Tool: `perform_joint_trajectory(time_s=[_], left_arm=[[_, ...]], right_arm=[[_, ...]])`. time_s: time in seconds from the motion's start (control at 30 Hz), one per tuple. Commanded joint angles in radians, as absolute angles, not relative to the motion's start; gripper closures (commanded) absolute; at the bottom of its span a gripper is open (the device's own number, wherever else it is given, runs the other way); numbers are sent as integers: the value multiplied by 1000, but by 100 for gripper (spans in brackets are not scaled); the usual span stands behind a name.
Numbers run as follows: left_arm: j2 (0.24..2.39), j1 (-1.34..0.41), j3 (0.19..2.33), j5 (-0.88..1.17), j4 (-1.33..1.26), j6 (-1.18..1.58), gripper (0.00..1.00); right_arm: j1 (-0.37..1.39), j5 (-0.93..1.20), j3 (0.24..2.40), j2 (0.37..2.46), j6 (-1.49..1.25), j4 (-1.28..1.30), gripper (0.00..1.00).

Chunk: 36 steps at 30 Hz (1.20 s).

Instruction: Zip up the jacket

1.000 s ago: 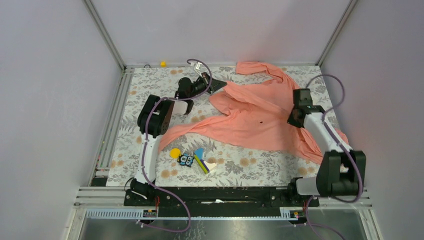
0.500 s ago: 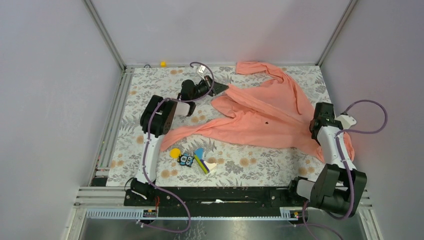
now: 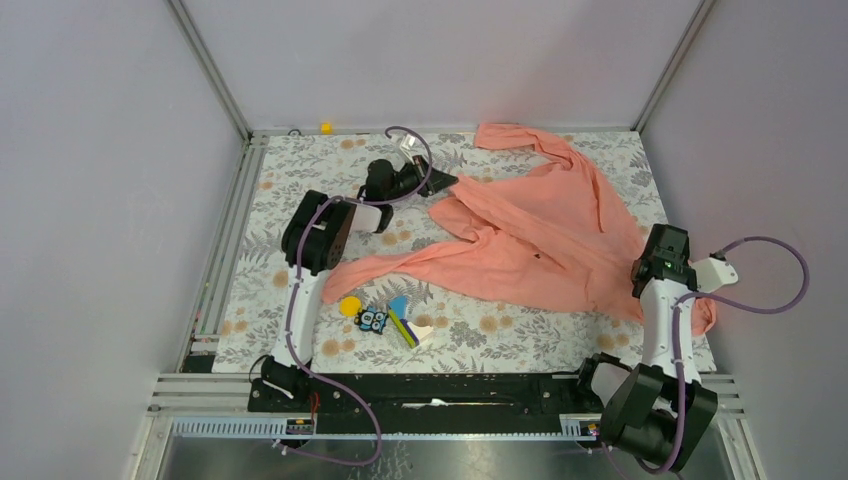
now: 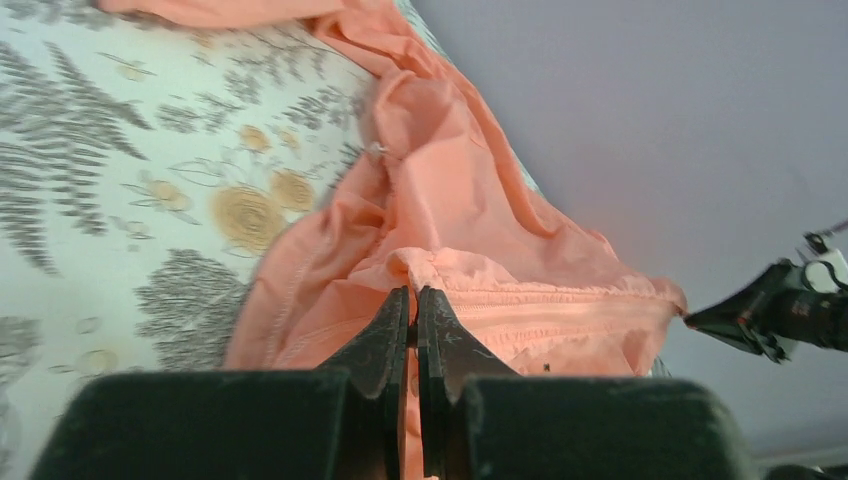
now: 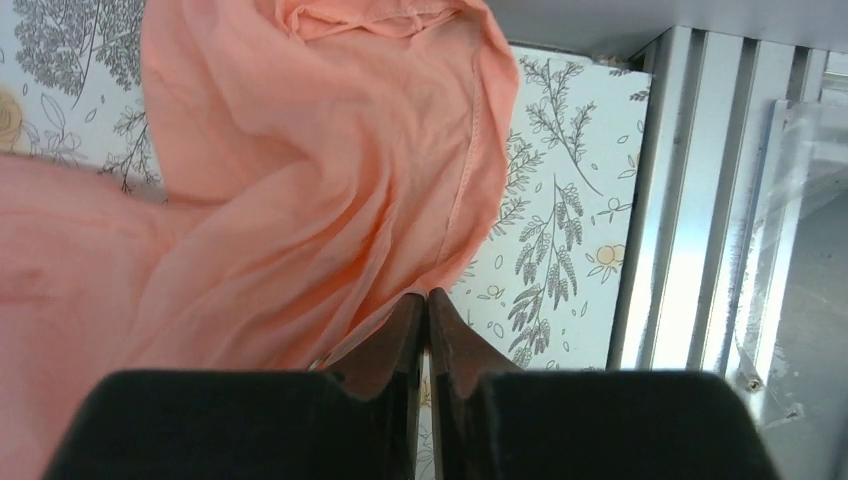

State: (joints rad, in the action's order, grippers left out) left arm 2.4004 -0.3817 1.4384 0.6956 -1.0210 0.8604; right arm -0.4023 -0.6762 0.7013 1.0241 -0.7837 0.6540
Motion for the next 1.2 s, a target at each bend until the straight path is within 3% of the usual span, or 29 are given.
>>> perform_joint_trajectory(time_s=[0.0, 0.07, 0.1, 0.17, 0.23, 0.27, 0.33, 0.4, 0.47, 0.6, 0.63, 0.93, 1.17], left_arm=[[2374, -337, 1476, 603, -1021, 790, 100], [2377, -339, 1483, 614, -1013, 793, 100], [2376, -339, 1479, 616, -1018, 796, 99], [2364, -339, 1461, 611, -1022, 797, 84], [2346, -339, 1440, 607, -1012, 789, 66], [2334, -340, 1427, 598, -1006, 781, 58], [2296, -341, 1382, 554, -999, 761, 52], [2253, -342, 1340, 498, -967, 727, 36], [2202, -342, 1323, 443, -860, 678, 24], [2057, -348, 1279, 332, -634, 583, 2], [2006, -349, 1267, 291, -573, 576, 1], [1369, -362, 1064, 283, -271, 613, 1], [930, -367, 1188, 259, 45, 541, 1]], right_arm=[[-425, -758, 703, 999, -753, 647, 87], [-425, -717, 710, 1006, -739, 644, 72], [-425, -698, 719, 1007, -723, 648, 69], [-402, -706, 740, 988, -696, 666, 70], [-347, -743, 744, 929, -652, 646, 63], [-311, -761, 746, 902, -620, 629, 53], [-236, -749, 759, 872, -536, 583, 33], [-160, -724, 790, 885, -492, 575, 13], [-79, -713, 837, 918, -480, 584, 1], [149, -624, 940, 974, -446, 557, 0], [187, -571, 963, 985, -431, 540, 0], [346, -193, 1260, 1001, -369, 471, 0], [345, -140, 1383, 773, -351, 387, 0]])
